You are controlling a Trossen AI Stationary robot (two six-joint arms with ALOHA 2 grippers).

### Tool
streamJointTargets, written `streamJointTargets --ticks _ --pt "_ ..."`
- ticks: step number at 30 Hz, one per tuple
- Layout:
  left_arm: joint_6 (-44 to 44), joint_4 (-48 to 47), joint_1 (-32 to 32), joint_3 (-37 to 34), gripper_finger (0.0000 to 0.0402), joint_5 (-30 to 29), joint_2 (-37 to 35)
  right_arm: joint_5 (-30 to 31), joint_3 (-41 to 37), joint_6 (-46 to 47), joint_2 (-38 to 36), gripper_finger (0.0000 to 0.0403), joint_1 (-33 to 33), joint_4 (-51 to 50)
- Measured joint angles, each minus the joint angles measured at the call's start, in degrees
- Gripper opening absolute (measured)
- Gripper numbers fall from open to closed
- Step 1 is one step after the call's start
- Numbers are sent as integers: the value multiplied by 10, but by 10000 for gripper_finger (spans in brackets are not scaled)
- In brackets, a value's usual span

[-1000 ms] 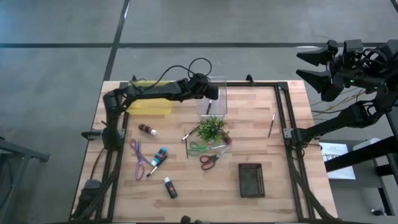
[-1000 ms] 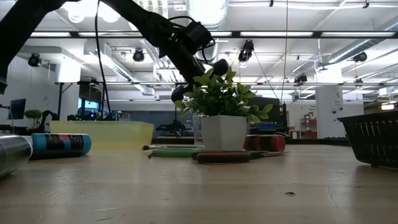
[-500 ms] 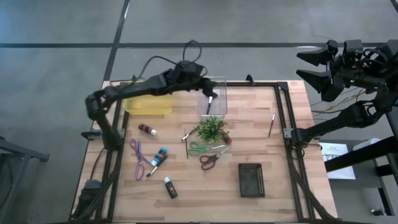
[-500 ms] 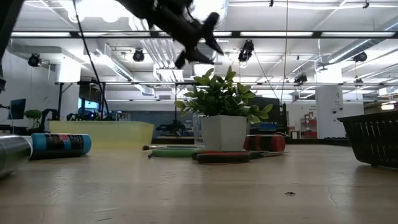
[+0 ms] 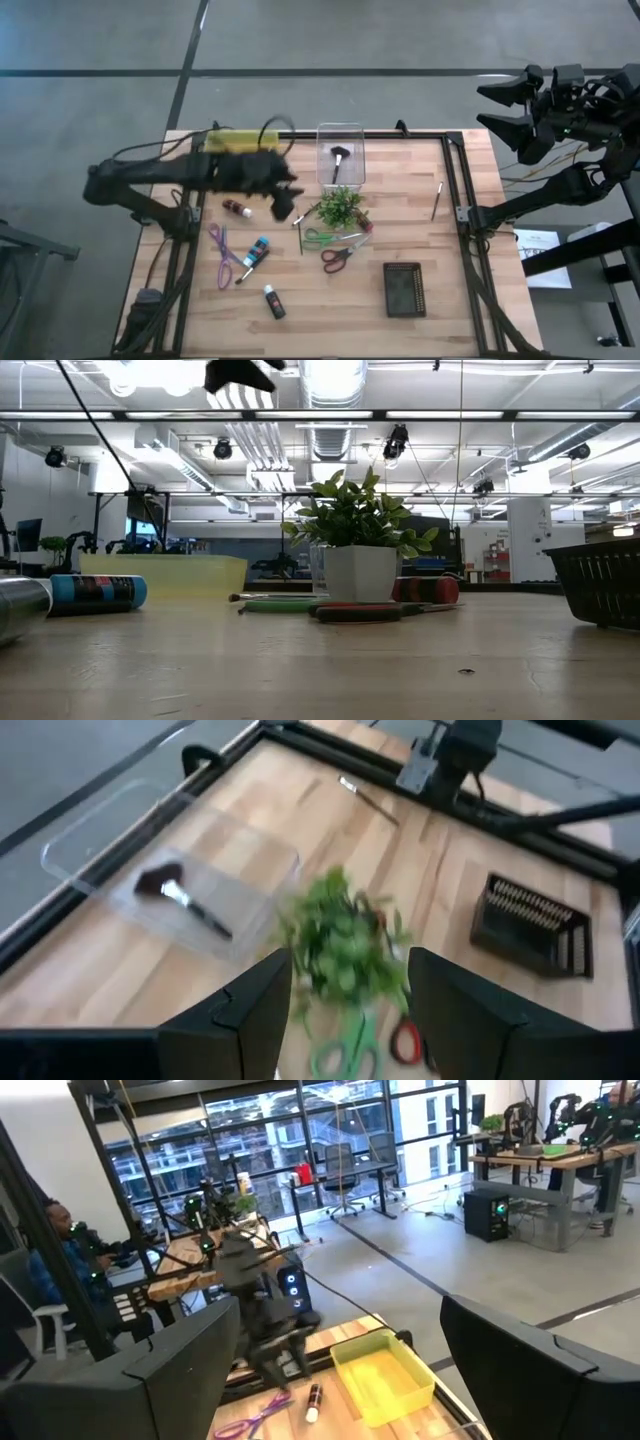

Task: Pick & Place Paint Supplies
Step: Put the left eyeshadow brush into the transparent bin

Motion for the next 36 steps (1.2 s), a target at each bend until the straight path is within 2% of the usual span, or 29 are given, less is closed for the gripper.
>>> streamJointTargets --ticks 5,9,16,21,26,31,36 --pt "-74 9 -117 -93 210 -116 -26 0 0 1 0 345 0 0" --pt "-131 61 -170 -186 210 -182 -25 0 0 2 0 345 0 0" --pt "-275 136 -168 -336 210 -189 -25 0 0 7 0 345 0 0" --pt "-233 264 -166 -421 210 -181 -25 0 0 7 0 345 0 0" --pt "-174 319 -165 -469 210 -181 -25 0 0 7 1 345 0 0" --pt "-112 349 -163 -483 210 -181 -1 0 0 7 1 345 0 0" --pt "-90 412 -150 -480 210 -172 51 0 0 7 1 345 0 0"
